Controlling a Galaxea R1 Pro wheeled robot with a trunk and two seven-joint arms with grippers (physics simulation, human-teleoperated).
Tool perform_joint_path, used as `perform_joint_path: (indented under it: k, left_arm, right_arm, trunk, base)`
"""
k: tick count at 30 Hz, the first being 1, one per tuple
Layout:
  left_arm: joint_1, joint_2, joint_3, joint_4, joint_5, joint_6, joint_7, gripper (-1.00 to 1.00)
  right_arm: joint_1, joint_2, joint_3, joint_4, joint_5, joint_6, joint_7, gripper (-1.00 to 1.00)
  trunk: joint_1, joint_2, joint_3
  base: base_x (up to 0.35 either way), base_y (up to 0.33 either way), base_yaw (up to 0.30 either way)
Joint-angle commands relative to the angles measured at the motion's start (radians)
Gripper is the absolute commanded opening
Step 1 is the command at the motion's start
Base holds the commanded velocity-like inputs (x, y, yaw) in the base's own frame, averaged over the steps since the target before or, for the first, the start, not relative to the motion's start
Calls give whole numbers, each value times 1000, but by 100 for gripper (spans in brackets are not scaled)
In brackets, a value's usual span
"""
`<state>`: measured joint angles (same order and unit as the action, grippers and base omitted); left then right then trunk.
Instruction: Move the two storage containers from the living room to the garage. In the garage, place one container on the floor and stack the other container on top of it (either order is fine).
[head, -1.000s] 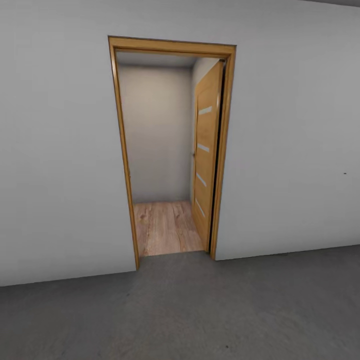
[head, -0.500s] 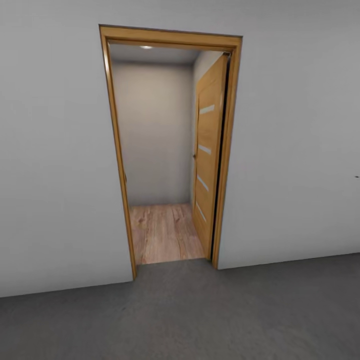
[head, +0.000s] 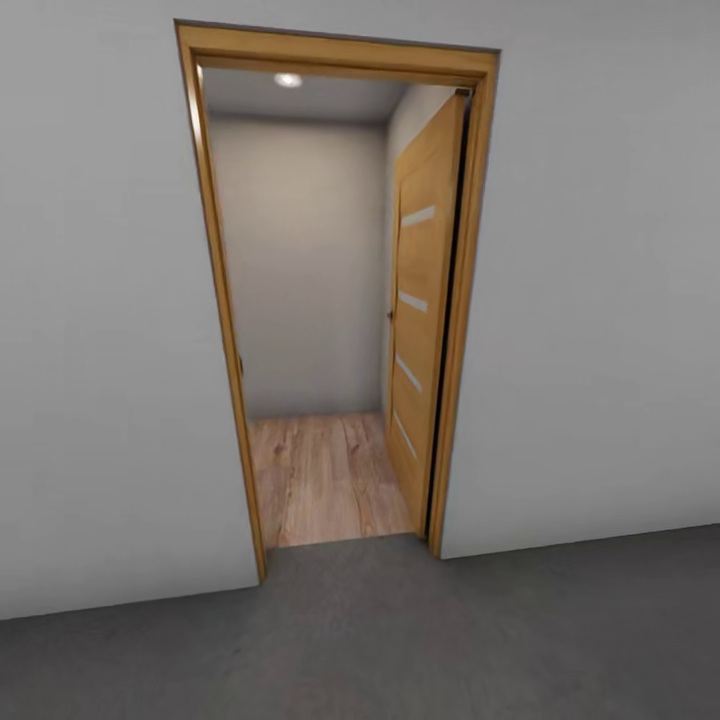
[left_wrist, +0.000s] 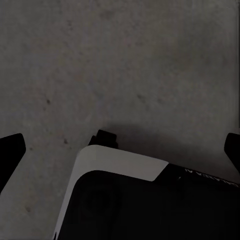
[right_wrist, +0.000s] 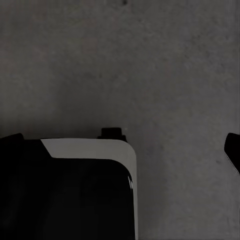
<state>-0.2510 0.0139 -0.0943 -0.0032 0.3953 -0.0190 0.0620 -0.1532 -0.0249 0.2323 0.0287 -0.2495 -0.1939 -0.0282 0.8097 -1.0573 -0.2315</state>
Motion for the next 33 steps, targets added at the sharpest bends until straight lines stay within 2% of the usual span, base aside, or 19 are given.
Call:
perform_joint_path:
  k: [1,33]
  left_arm:
    - [-1,0,-9,0,8,-2,2,100]
    - [-1,0,-9,0,8,1,2,100]
  right_arm:
    - [-1,0,9,3,-8,-6,-1,100]
    - [-2,7,-1,2,-13,-13,4,100]
  trunk:
    - [1,-1,-1]
    - [1,-1,-1]
  base:
    - [321,0,0]
    - [321,0,0]
